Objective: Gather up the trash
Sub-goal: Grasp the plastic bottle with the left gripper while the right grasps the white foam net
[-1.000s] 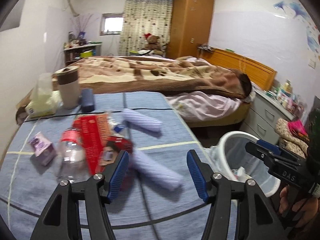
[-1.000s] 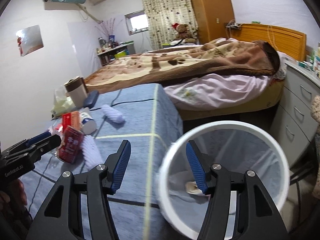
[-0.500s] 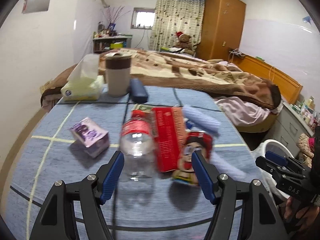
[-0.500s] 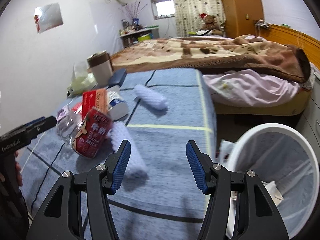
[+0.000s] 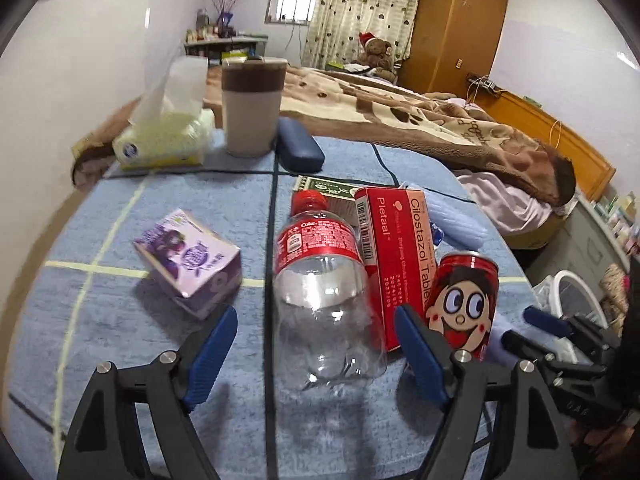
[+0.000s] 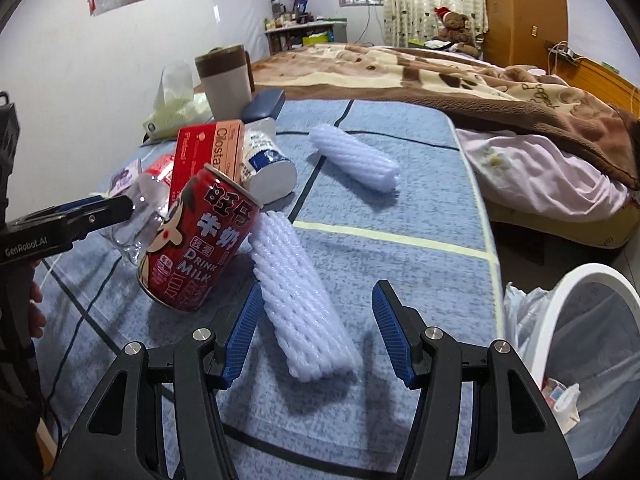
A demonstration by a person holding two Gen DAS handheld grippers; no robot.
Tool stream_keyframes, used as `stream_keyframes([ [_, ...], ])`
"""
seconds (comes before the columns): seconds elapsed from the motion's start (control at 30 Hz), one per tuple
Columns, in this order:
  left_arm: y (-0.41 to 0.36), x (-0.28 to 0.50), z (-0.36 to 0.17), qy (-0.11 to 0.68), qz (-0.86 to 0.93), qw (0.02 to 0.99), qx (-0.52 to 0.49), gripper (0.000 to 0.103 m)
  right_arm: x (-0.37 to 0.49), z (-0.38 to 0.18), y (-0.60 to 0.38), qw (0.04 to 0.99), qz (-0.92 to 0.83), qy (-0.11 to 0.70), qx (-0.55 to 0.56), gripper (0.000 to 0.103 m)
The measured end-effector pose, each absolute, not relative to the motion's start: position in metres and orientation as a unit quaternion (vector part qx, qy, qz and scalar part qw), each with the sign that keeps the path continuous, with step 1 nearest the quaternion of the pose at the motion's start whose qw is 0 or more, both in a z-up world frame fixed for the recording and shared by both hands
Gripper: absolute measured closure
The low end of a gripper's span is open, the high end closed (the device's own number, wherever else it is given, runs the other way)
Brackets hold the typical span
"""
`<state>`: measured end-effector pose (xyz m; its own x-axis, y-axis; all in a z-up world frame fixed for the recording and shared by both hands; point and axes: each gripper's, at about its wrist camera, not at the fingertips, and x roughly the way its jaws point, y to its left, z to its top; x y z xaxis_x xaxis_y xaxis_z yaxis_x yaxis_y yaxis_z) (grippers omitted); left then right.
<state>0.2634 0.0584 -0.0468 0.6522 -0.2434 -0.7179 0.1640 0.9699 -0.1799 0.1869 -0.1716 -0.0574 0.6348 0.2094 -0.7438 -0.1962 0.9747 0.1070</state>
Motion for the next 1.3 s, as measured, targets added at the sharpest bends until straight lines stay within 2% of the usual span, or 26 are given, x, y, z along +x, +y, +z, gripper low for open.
stream_keyframes([
  [0.83,0.052,0.325,-0.063,0.453,-0.11,0.884,-0.027,0.023,0.228,-0.07,-0.16,0.886,0.124,0.447,-0.018,0.044],
  [1.0,0.052,0.329,-0.067,0.458,-0.109,0.882,-0.031,0.025,0.229,-0.07,-0.161,0.886,0.125,0.446,-0.014,0.051],
  [1.17,0.05,0.332,-0.071,0.466,-0.115,0.877,-0.036,0.04,0.228,-0.07,-0.163,0.888,0.126,0.443,-0.004,0.061],
  [1.3,0.048,0.326,-0.068,0.454,-0.102,0.885,-0.022,0.04,0.226,-0.069,-0.164,0.89,0.126,0.438,0.001,0.071],
])
